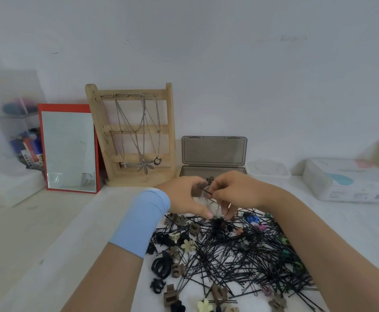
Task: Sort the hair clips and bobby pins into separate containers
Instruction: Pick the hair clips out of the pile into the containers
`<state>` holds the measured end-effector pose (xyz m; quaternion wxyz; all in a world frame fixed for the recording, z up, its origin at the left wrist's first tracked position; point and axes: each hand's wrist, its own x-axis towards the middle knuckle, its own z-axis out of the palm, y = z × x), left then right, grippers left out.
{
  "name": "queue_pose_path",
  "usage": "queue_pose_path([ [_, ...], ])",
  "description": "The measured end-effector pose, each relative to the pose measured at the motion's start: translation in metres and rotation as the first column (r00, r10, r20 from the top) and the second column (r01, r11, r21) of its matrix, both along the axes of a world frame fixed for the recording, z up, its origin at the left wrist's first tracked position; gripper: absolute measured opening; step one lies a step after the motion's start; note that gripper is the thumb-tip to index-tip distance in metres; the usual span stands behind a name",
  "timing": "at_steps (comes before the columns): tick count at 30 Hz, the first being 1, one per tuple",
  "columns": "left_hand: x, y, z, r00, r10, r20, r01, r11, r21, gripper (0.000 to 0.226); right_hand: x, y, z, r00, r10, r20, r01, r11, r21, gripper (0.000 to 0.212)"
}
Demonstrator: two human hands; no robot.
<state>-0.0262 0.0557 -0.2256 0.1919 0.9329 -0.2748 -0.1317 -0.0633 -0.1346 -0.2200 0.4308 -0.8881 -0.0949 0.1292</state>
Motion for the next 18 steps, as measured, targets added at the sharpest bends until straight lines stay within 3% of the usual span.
queue_pose_path([
  [4, -0.002, -0.012, -0.010, 0.989, 0.021, 0.145, -0.020, 1.000, -0.011, 0.073, -0.003, -0.006, 0.004, 0.999, -0.007, -0.041, 0.010, 0.998, 0.069, 0.012],
  [8, -0.002, 0.003, 0.001, 0.996, 0.036, 0.077, -0.033, 0.999, -0.040, 0.074, 0.000, -0.019, 0.017, 0.989, -0.068, 0.133, 0.099, 0.965, -0.241, 0.013],
  [12, 0.005, 0.040, 0.025, 0.980, 0.181, 0.085, -0.172, 0.979, -0.105, 0.069, -0.004, -0.026, 0.021, 0.996, 0.007, 0.092, 0.034, 0.897, -0.441, 0.009],
  [15, 0.011, 0.065, 0.027, 0.934, 0.344, 0.096, -0.347, 0.938, 0.010, 0.075, -0.001, -0.014, 0.012, 0.986, 0.009, 0.168, 0.073, 0.876, -0.477, 0.013],
  [18, 0.016, 0.074, 0.015, 0.906, 0.415, 0.081, -0.421, 0.873, 0.247, 0.084, 0.001, 0.005, 0.001, 0.960, 0.061, 0.275, 0.081, 0.876, -0.476, 0.018],
])
